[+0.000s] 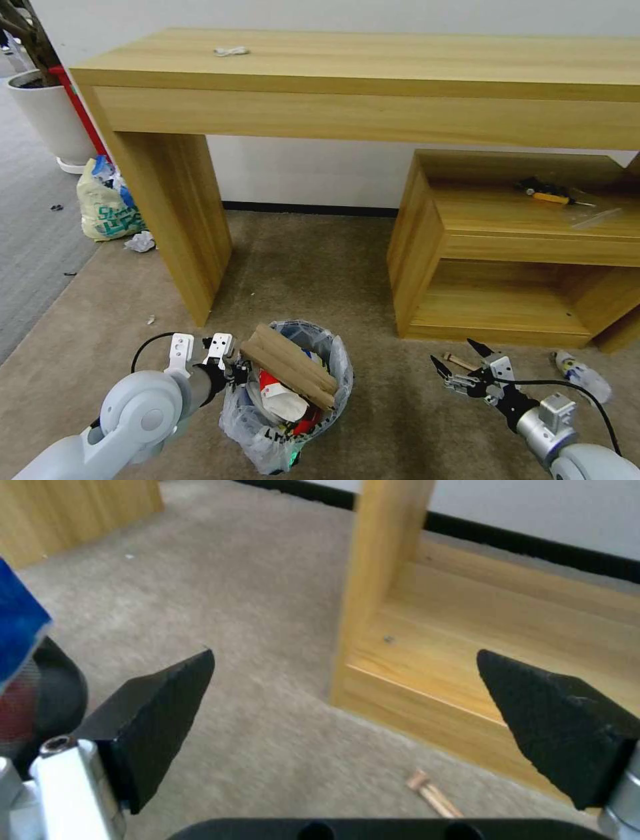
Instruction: Pick up the trash bin and place the garbage on the floor into it.
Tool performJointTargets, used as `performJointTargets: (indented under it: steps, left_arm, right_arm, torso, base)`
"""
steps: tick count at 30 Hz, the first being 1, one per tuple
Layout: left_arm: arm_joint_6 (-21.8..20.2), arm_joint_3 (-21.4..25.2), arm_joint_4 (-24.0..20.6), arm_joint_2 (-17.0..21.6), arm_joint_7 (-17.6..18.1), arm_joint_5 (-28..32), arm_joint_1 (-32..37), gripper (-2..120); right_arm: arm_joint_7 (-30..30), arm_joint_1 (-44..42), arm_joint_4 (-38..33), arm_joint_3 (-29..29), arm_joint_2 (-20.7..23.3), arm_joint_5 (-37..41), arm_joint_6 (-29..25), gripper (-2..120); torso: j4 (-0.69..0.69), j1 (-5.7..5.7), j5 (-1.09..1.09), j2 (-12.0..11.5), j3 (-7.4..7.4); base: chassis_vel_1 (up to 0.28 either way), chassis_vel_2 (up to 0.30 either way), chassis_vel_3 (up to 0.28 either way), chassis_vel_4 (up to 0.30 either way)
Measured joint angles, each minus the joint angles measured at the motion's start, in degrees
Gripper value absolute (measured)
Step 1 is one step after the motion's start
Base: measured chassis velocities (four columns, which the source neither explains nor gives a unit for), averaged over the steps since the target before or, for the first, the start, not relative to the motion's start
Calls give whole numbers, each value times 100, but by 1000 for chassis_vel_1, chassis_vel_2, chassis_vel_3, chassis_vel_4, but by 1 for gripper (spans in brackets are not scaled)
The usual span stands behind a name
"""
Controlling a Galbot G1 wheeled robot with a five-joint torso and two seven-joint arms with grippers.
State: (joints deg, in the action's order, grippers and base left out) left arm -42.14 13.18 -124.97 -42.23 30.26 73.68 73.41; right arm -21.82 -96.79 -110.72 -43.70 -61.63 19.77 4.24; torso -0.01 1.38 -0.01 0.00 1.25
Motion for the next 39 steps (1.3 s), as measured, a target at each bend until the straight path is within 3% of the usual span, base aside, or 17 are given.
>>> performJointTargets:
  steps: [23,31,39]
  left_arm:
    - [0,-44,-14,-16,25,1,-8,0]
    - [0,-60,-14,-19,16,-12,-25,0]
    - [0,-38,-8,-73,-23,-81,-27,0]
  right_arm:
    - [-37,-346,184,-296,171,98,-148,100]
    - [-71,-754,309,-366,324,18,-449,100]
    - [-340,-1898,773,-552,395,-261,-1231,100]
  torso:
    - [-1,0,-1,0,-1]
    - [1,0,-1,0,-1]
    - [1,0,-3,0,-1]
  base:
    - [-116,-112,111,115]
    - [-95,-99,90,91]
    - [0,0,0,0]
